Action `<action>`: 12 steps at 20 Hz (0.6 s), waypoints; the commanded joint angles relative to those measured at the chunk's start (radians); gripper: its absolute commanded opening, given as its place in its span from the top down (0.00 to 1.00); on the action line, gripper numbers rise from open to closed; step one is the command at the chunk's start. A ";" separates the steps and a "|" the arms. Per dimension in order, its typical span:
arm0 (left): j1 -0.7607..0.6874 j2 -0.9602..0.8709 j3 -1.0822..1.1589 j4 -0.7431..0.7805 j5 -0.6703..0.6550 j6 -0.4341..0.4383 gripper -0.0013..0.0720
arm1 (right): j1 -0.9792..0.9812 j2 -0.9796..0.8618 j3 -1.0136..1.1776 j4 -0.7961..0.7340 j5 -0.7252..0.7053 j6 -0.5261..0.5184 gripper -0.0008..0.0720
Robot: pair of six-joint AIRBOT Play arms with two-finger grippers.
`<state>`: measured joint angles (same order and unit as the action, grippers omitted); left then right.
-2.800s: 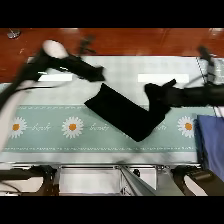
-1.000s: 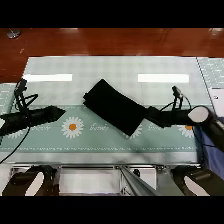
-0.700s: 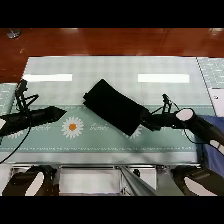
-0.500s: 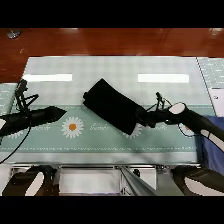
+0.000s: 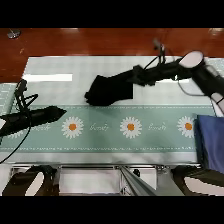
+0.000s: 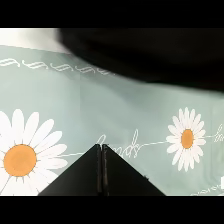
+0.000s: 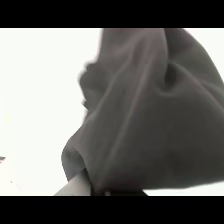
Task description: Fold the shirts.
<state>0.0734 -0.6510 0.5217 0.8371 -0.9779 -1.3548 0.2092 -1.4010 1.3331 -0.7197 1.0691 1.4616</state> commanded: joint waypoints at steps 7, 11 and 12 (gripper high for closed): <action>0.001 0.000 -0.001 0.000 -0.003 0.000 0.92 | -0.364 0.027 0.546 -0.270 0.534 0.168 0.96; 0.001 0.000 -0.001 0.000 -0.001 0.000 0.92 | -0.629 0.093 0.551 -0.327 0.699 0.176 0.96; 0.001 0.000 -0.001 0.000 -0.001 0.000 0.92 | -0.687 0.106 0.551 -0.374 0.744 0.171 0.96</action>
<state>0.0734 -0.6510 0.5217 0.8371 -0.9810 -1.3548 -0.3111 -1.3315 1.8606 -1.0058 1.6531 1.6249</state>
